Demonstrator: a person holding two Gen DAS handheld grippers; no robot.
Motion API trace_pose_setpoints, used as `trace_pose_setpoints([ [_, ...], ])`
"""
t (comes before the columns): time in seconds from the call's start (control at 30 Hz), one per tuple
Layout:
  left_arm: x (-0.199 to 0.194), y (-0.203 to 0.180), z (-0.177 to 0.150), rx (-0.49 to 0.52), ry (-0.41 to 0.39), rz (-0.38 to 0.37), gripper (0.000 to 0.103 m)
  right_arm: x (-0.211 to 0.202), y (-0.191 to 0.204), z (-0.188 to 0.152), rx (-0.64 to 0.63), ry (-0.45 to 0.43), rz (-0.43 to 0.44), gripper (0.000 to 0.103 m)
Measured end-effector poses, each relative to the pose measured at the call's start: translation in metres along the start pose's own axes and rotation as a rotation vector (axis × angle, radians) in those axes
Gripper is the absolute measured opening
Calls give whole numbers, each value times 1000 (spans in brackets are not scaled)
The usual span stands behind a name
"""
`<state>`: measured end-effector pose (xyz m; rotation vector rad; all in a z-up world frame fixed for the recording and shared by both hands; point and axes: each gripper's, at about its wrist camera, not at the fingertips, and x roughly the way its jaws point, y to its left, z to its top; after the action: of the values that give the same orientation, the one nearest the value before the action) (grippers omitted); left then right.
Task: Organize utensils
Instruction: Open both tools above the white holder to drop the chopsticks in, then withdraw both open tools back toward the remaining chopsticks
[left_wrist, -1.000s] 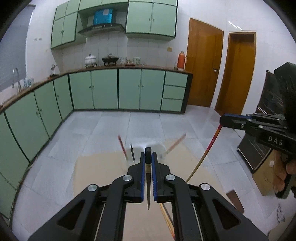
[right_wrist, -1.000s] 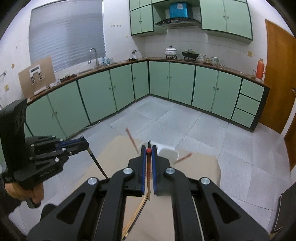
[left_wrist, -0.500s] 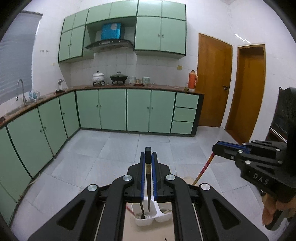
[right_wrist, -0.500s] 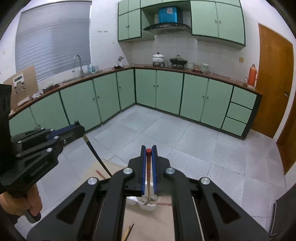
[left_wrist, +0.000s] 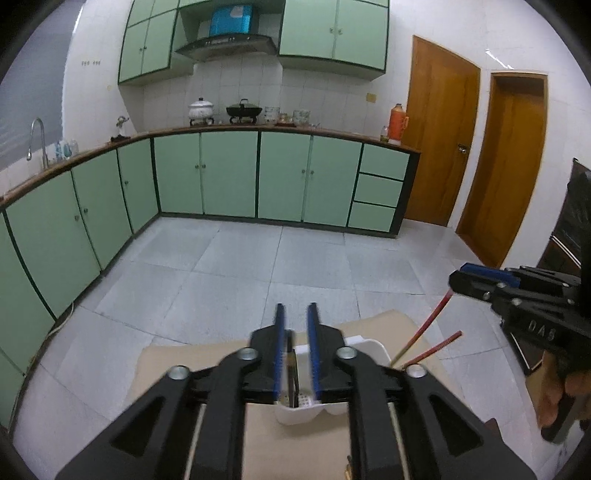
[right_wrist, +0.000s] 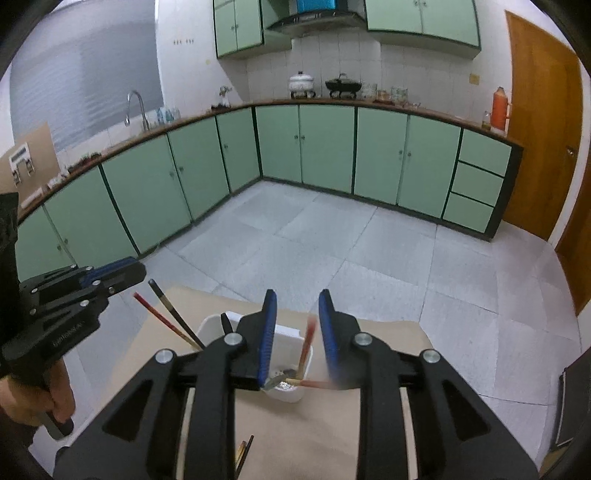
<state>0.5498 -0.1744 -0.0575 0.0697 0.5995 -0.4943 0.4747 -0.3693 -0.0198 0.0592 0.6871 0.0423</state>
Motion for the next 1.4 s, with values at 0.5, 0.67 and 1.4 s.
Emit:
trace_pose_setpoints([
  [0.5,-157,-8,-171,36,-123,54,73,-112,36,-270,4,-6,32,30],
  [0.67,-168,-17,-257,8,-94,86,73,-92,77,-369,-34,126,42,30],
  [1.4,-153,-20,-343,-59,66,56,72,-61,120,-380,-103,111,74,30],
])
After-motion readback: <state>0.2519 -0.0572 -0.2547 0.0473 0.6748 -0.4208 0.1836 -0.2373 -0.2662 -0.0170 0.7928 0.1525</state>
